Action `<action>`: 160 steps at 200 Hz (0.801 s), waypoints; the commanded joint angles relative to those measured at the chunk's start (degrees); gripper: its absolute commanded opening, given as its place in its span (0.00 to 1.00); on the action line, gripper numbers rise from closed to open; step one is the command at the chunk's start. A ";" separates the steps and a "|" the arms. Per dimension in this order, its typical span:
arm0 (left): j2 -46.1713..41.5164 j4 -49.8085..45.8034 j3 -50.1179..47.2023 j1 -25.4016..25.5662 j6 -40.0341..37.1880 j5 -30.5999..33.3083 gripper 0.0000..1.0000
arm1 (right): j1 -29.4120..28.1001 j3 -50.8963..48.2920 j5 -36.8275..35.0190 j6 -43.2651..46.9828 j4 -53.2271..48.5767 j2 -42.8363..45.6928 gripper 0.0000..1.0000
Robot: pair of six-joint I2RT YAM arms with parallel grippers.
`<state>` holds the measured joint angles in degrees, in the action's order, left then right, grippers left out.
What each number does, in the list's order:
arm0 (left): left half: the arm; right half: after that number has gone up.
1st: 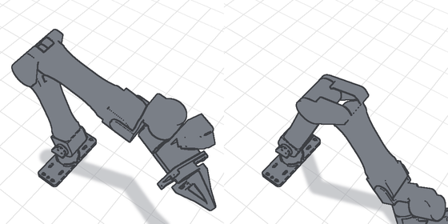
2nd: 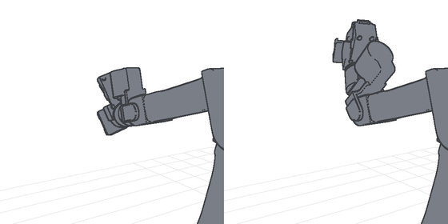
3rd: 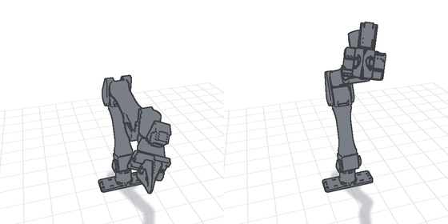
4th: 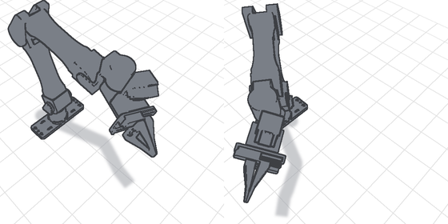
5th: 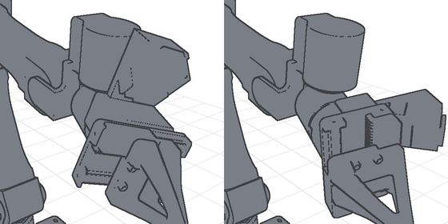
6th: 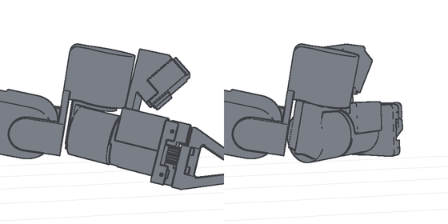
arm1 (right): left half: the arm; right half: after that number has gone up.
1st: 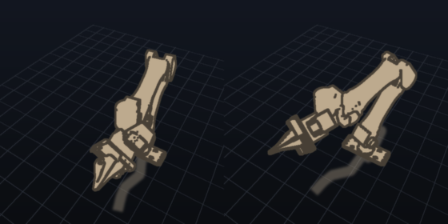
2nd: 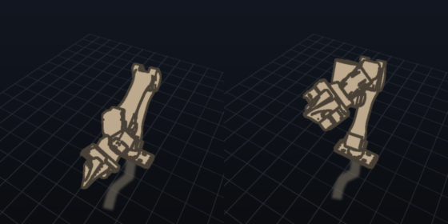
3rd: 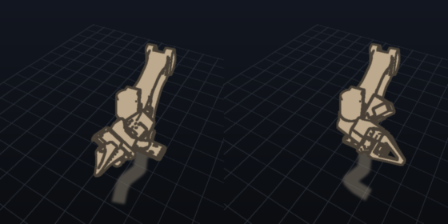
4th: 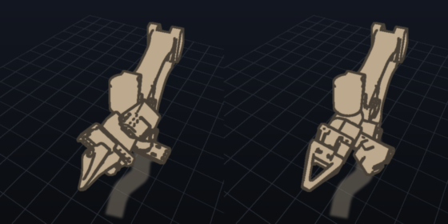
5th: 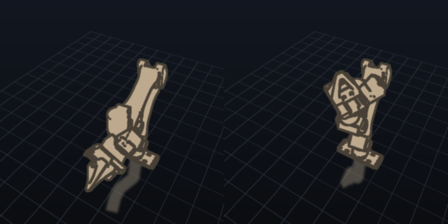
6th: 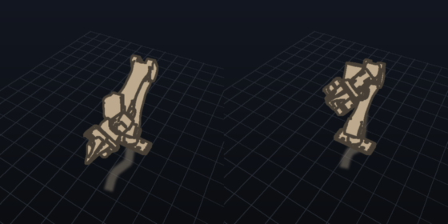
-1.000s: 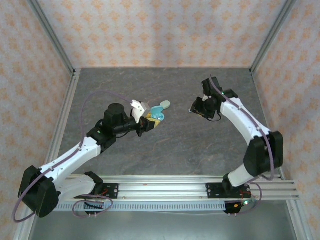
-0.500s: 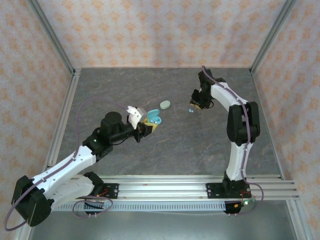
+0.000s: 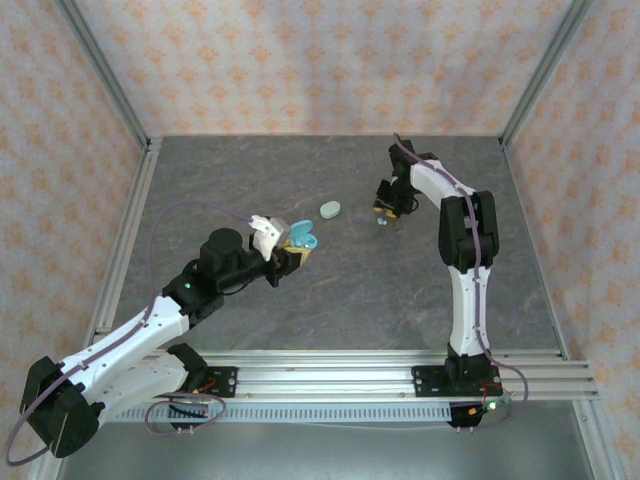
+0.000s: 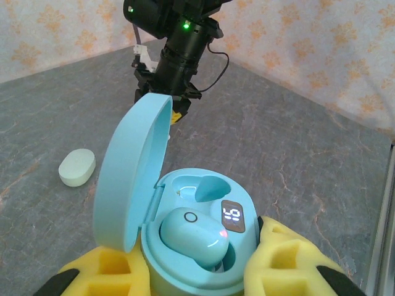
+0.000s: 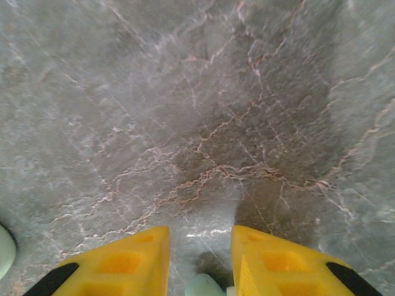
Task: Insert wireless bluetooth earbuds into charging case
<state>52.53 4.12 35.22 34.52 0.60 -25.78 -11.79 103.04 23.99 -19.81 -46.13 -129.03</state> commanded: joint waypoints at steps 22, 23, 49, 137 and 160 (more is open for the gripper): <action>0.27 -0.65 0.66 0.63 -0.23 1.76 0.08 | 0.05 -0.61 4.38 1.13 -1.49 -0.96 0.30; 0.28 -0.63 0.69 0.63 -0.24 1.78 0.08 | 0.03 -0.68 4.52 1.15 -1.54 -1.00 0.29; 1.28 -0.92 1.41 0.70 -0.60 1.50 0.08 | -0.92 -3.84 6.30 3.26 -1.38 0.56 0.28; 4.55 1.24 1.78 0.98 1.26 -0.09 0.08 | -7.02 -16.46 8.23 12.95 1.44 8.80 0.25; 4.51 1.27 1.38 1.34 1.57 0.03 0.08 | -8.55 -19.59 7.92 15.63 1.13 11.22 0.24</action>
<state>57.28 3.31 35.27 35.27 1.37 -25.08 -17.67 87.00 30.11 -8.78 -40.29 -120.14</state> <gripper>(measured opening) 0.252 0.245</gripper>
